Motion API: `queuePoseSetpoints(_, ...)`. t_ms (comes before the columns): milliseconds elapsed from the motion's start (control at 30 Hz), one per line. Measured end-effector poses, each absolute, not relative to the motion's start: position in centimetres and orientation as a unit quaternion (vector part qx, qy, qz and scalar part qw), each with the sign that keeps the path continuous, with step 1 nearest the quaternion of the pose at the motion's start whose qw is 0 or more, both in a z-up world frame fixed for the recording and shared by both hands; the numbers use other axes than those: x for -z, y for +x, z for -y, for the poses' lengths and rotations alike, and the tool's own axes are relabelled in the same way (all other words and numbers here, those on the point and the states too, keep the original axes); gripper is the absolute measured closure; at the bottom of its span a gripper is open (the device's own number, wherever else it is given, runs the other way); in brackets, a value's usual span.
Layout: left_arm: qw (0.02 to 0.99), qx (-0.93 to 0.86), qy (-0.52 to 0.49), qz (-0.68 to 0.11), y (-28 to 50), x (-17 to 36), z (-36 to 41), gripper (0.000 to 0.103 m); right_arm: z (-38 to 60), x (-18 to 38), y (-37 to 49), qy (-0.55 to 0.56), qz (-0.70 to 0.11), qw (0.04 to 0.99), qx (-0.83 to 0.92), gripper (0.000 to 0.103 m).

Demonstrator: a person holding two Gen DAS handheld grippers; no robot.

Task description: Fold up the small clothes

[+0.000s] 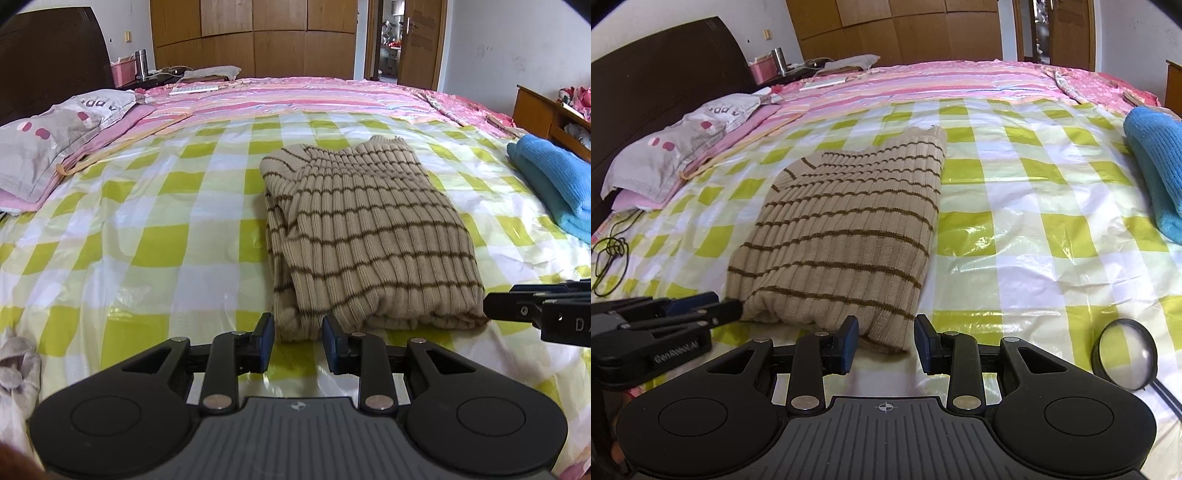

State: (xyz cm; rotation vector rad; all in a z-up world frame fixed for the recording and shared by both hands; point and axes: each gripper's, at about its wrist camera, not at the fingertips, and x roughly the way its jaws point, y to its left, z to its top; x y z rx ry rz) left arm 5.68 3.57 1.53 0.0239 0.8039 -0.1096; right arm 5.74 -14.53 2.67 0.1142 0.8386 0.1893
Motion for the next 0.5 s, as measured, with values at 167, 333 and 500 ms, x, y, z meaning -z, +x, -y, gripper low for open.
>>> queuePoseSetpoints(167,0.914,0.053,0.015,-0.402,4.6,-1.2,-3.1,0.063,14.1,-2.6,4.5,0.06,-0.406,0.907,-0.095,0.067)
queuePoseSetpoints(333,0.915,0.043,0.027,-0.401,3.5,-1.0,-2.6,0.053,14.1,-2.3,3.3,0.066,-0.406,0.907,-0.094,0.062)
queuePoseSetpoints(500,0.918,0.036,0.034,-0.394,2.7,-1.0,-2.1,0.036,14.2,-1.8,2.5,0.074,-0.411,0.904,-0.092,0.061)
